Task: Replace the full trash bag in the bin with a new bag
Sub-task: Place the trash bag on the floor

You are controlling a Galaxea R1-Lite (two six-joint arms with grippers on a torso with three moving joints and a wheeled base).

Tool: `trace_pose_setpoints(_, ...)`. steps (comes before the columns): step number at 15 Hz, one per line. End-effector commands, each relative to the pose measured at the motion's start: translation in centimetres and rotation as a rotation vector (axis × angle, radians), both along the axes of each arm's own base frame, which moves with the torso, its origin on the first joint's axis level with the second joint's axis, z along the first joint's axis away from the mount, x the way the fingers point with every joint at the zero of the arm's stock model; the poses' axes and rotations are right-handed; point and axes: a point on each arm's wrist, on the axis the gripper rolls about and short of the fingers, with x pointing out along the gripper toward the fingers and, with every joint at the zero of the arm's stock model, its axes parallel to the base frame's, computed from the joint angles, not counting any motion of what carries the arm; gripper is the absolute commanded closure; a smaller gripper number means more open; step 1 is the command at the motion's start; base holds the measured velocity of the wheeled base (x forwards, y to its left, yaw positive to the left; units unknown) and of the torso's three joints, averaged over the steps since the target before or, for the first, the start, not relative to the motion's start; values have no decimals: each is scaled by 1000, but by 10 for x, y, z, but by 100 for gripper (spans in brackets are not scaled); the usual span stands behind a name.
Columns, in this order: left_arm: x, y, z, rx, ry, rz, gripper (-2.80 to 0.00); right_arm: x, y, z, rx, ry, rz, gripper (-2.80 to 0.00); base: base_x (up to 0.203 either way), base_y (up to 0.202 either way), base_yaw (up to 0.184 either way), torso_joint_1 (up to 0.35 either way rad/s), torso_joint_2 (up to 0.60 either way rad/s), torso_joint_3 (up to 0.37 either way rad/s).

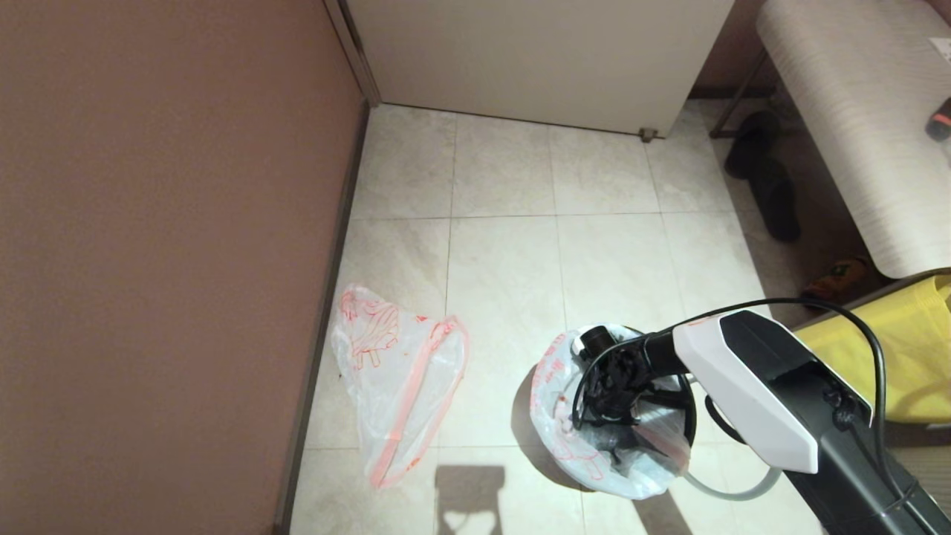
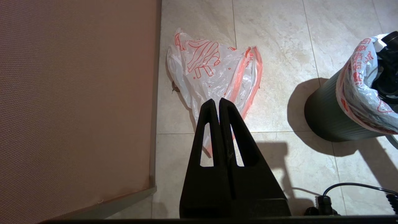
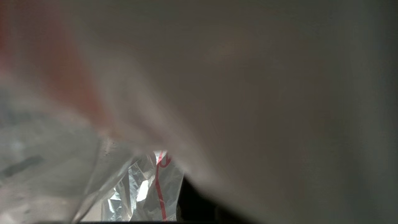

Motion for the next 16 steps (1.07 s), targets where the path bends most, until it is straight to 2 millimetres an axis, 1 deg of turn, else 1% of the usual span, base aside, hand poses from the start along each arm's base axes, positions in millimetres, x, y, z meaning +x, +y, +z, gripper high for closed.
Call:
trace_pose_setpoints(1,0,0,0,-1,0,1,0,-2,0,10,4,-1,-2,0,0,0,0,0,0,0)
trace_pose_setpoints(3,0,0,0,-1,0,1,0,-11,-4,44,15,-17,-1,0,0,0,0,0,0,0)
trace_pose_setpoints(4,0,0,0,-1,0,1,0,-19,-7,60,20,-18,0,0,0,0,0,0,0,0)
trace_pose_setpoints(5,0,0,0,-1,0,1,0,-29,-11,81,28,-29,1,0,0,0,0,0,0,0)
trace_pose_setpoints(8,0,0,0,-1,0,1,0,-68,-27,137,53,-50,6,0,0,0,0,0,0,0)
trace_pose_setpoints(10,0,0,0,-1,0,1,0,-95,-38,170,94,-73,17,0,0,0,0,0,0,0)
trace_pose_setpoints(12,0,0,0,-1,0,1,0,-117,-46,197,137,-110,29,0,0,0,0,0,0,0)
trace_pose_setpoints(14,0,0,0,-1,0,1,0,-142,-56,231,188,-171,43,0,0,0,0,0,0,0)
trace_pose_setpoints(16,0,0,0,-1,0,1,0,-171,-67,263,228,-237,54,0,0,0,0,0,0,0)
